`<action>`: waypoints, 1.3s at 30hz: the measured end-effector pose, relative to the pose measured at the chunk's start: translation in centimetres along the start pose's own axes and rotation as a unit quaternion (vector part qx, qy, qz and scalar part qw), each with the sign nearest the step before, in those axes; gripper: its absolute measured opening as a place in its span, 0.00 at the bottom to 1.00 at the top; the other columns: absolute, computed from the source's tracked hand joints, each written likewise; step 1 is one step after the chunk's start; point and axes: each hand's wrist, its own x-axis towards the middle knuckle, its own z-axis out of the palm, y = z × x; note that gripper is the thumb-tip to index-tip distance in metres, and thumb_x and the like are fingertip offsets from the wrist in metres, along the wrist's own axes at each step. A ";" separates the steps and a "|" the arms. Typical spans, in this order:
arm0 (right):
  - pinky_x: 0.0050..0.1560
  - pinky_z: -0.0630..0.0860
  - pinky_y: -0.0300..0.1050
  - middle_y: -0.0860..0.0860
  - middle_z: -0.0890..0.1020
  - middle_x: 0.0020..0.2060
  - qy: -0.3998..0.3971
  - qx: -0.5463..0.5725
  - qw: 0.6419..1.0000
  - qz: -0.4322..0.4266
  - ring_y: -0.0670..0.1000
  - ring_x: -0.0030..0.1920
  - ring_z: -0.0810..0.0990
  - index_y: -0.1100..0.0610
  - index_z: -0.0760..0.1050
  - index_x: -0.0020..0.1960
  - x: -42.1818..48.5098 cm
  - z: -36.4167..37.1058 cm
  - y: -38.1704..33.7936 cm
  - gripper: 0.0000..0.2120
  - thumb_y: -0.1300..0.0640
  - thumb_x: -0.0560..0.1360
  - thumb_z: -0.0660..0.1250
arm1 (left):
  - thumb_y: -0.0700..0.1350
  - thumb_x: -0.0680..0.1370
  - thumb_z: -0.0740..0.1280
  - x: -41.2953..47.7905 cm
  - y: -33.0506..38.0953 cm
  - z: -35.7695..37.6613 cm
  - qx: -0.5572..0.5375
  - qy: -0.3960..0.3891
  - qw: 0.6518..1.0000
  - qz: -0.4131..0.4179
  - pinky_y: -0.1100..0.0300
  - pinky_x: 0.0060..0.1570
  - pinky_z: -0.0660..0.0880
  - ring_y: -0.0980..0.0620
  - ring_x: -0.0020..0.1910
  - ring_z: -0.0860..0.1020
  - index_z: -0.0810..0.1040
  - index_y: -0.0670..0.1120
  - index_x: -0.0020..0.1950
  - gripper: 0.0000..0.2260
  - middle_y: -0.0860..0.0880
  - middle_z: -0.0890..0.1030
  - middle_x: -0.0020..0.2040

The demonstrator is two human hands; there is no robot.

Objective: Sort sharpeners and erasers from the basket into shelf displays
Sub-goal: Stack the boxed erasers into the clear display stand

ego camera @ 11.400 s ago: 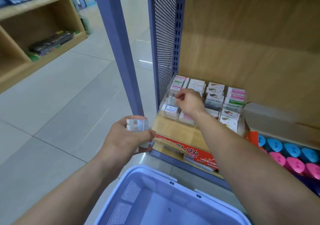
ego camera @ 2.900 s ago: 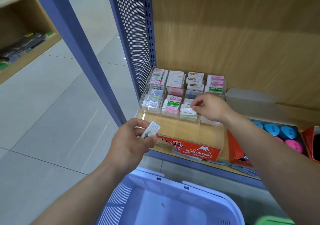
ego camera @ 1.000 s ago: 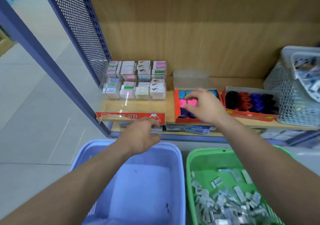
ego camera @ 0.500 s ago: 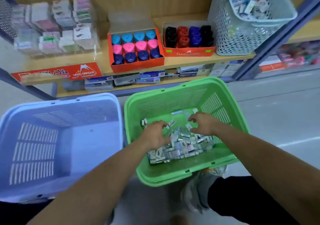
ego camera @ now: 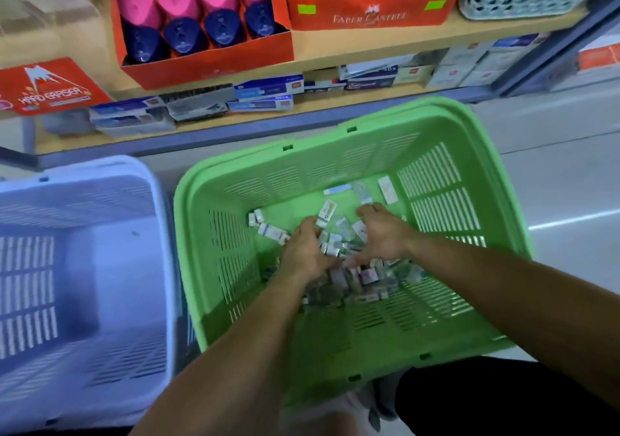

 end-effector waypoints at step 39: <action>0.50 0.78 0.49 0.52 0.83 0.50 0.030 -0.026 0.999 -0.017 0.54 0.48 0.80 0.52 0.80 0.61 0.6 -0.6 1.2 0.15 0.47 0.77 0.70 | 0.42 0.75 0.76 0.4 1.1 0.9 -0.002 -0.033 0.999 -0.027 0.60 0.55 0.72 0.47 0.58 0.78 0.69 0.46 0.74 0.30 0.46 0.79 0.64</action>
